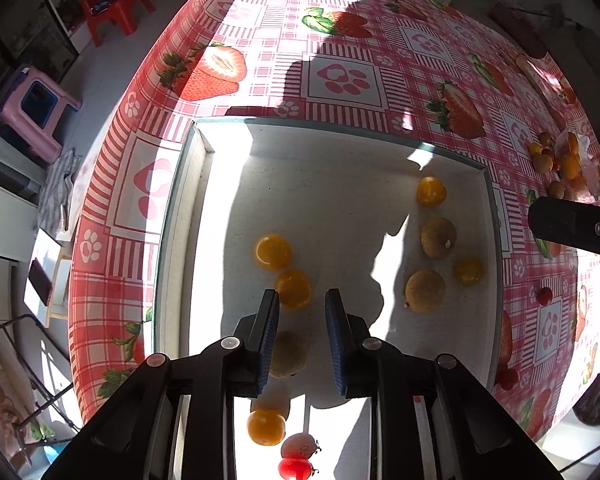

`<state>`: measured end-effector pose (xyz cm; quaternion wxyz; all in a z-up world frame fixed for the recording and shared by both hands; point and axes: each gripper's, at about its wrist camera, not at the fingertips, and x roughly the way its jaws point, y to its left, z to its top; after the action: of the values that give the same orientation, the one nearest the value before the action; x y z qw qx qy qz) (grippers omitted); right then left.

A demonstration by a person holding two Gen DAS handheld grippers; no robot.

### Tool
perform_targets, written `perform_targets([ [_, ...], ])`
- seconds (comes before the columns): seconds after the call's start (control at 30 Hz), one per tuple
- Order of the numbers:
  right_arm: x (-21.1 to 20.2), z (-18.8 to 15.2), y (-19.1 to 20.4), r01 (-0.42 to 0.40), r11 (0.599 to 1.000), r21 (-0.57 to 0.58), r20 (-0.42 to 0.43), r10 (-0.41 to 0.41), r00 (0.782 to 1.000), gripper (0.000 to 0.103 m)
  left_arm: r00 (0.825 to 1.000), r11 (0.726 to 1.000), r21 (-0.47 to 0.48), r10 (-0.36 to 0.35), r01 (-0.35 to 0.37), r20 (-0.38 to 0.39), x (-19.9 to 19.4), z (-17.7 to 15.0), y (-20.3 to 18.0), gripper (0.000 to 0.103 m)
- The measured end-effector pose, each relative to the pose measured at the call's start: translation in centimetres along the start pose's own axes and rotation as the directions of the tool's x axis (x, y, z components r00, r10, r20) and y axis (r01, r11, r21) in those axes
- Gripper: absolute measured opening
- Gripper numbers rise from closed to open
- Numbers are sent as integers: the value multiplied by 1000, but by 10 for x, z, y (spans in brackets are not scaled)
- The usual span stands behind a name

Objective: Organize fruits
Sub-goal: 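Grasp a red cherry tomato with the left tool while the right tool grasps a kiwi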

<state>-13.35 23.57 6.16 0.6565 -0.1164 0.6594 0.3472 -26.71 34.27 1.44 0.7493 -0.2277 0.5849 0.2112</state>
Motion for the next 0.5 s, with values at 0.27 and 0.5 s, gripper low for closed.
perform_targets([
  [0.27, -23, -24, -51, 30, 994, 101, 13, -32, 999, 79, 999, 1000, 12, 2, -3, 44, -17, -1, -4, 75],
  [0.5, -37, -52, -103, 91, 979, 181, -2, -92, 996, 79, 999, 994, 112, -6, 1, 45, -33, -12, -40, 75],
])
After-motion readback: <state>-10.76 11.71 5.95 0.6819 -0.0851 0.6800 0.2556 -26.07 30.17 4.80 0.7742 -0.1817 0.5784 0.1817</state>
